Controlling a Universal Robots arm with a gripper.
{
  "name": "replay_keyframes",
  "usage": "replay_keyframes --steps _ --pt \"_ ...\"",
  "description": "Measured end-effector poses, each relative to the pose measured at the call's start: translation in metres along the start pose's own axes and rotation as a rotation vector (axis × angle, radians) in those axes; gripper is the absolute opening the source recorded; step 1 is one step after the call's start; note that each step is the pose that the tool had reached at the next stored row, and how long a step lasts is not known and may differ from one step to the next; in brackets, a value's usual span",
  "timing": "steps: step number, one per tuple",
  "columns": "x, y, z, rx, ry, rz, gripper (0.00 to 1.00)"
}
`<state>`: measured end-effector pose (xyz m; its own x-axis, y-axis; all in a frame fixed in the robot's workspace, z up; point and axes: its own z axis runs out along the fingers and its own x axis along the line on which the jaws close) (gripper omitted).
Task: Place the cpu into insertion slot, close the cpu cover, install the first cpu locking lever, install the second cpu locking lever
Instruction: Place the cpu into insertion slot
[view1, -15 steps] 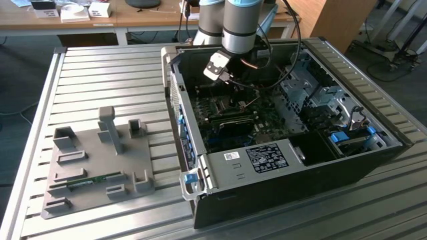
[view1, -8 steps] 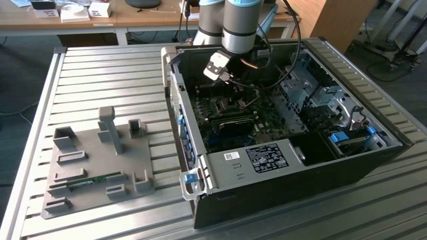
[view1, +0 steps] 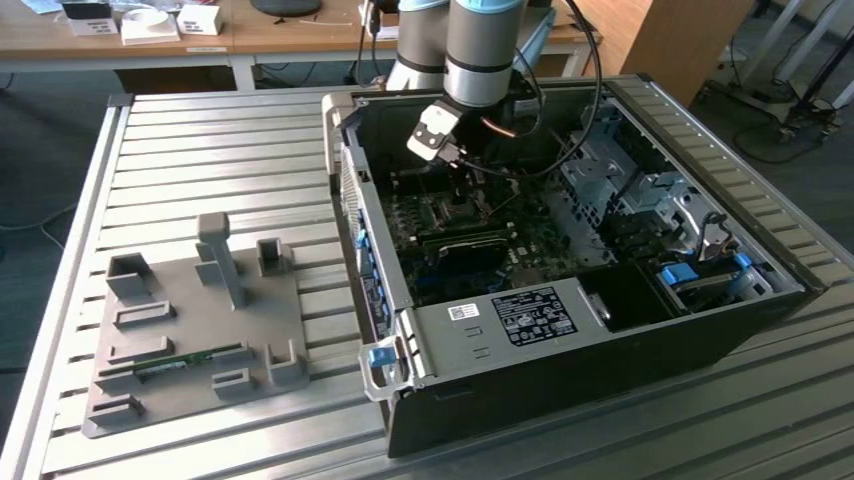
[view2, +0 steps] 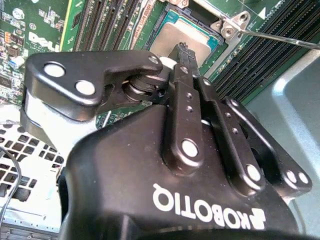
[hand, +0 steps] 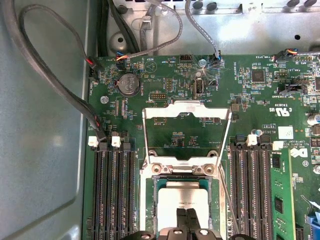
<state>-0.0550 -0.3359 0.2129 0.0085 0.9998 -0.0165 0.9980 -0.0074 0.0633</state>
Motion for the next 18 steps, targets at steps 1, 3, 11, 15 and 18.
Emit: replay_keyframes --steps 1,3,11,15,18 --pt "0.0000 0.0000 0.0000 0.0000 0.0000 0.000 0.10" --pt "0.0000 0.0000 -0.0001 0.0000 -0.0001 0.000 0.10" --pt "0.0000 0.0019 -0.0002 0.0002 -0.0002 0.000 0.10" --pt "0.0000 0.0032 0.0000 0.0000 0.0000 0.000 0.10" --pt "-0.0001 0.0033 0.0005 0.0001 -0.0001 0.000 0.10"
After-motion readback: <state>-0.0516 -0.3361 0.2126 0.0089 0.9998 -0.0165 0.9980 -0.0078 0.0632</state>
